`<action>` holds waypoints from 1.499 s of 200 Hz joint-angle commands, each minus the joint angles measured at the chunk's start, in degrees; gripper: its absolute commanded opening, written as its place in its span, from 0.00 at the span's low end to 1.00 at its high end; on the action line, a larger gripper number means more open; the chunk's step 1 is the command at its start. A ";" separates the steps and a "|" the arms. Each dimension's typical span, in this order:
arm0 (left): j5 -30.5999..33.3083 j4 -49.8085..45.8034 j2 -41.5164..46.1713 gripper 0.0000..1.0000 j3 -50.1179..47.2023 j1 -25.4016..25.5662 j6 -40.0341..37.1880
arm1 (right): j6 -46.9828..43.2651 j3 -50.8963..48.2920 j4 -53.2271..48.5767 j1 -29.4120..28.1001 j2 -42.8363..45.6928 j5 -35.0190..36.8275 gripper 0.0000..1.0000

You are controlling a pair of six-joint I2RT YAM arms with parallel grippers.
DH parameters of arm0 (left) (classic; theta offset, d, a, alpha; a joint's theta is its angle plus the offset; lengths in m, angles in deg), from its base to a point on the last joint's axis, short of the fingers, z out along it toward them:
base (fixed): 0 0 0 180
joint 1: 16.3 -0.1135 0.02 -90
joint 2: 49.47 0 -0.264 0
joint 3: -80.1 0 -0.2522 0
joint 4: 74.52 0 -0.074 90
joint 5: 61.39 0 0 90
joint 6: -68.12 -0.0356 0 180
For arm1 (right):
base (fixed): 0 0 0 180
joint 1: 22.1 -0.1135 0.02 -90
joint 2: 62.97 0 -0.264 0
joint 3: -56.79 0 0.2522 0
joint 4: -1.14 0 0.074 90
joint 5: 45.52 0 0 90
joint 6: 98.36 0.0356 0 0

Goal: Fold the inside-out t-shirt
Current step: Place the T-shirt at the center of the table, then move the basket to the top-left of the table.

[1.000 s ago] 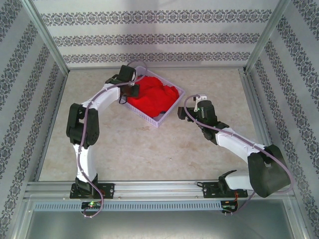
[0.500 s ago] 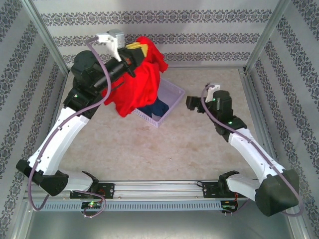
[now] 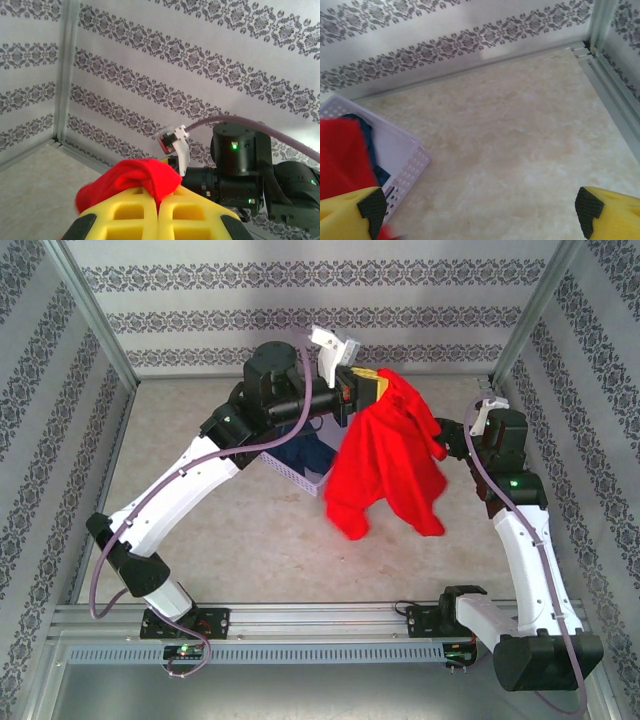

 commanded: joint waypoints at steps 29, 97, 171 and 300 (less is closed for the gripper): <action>1.49 4.51 -6.88 0.13 -7.54 0.42 4.16 | -4.33 3.76 -7.28 0.62 1.60 10.85 0.98; 20.39 -12.94 -7.58 0.86 -17.86 -0.73 -10.89 | -6.08 0.63 -6.79 -4.18 2.43 8.57 0.97; 30.36 -24.87 -24.28 0.78 -10.84 -2.84 -15.79 | -4.23 -1.93 -2.87 -15.16 -3.40 8.05 0.98; 37.29 -23.93 -31.52 0.16 -4.22 -22.77 -9.28 | -3.26 -3.12 -1.61 -17.20 -4.72 7.16 0.98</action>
